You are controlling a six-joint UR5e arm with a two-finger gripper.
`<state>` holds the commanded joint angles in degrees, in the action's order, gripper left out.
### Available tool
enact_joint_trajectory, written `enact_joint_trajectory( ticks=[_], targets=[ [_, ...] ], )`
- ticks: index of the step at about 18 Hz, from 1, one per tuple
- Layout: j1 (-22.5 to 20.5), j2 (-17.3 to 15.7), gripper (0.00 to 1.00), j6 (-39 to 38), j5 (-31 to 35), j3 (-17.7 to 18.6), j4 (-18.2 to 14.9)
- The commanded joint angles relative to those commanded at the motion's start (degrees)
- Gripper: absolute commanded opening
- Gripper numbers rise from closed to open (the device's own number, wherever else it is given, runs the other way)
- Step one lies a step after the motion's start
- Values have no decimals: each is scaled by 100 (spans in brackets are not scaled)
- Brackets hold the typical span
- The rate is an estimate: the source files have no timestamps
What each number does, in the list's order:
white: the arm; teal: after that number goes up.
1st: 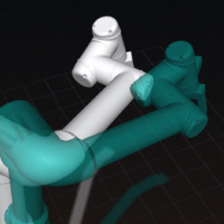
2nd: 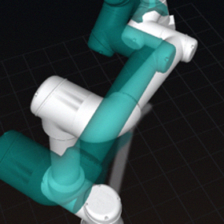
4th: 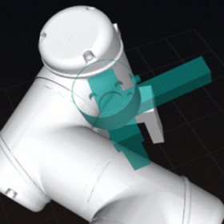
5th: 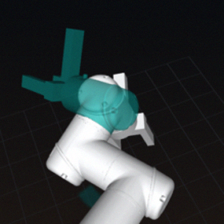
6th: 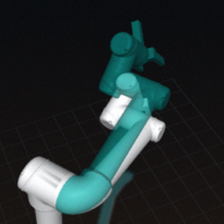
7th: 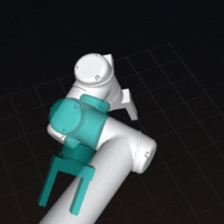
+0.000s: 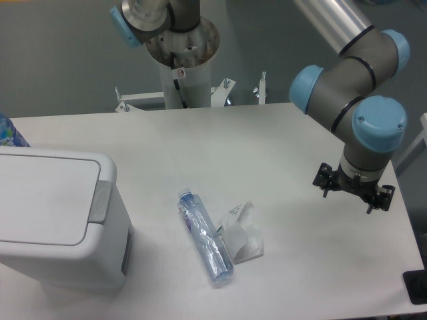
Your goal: Open the trash can
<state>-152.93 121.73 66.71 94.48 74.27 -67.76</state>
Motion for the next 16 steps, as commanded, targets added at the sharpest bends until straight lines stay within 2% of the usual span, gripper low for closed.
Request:
enact_joint_trajectory(
  ticks=[9,16],
  targets=[
    [9,-44,100,-254,-53,-9,-35],
    [202,-141,100,-940,-623,-9,-62]
  ],
)
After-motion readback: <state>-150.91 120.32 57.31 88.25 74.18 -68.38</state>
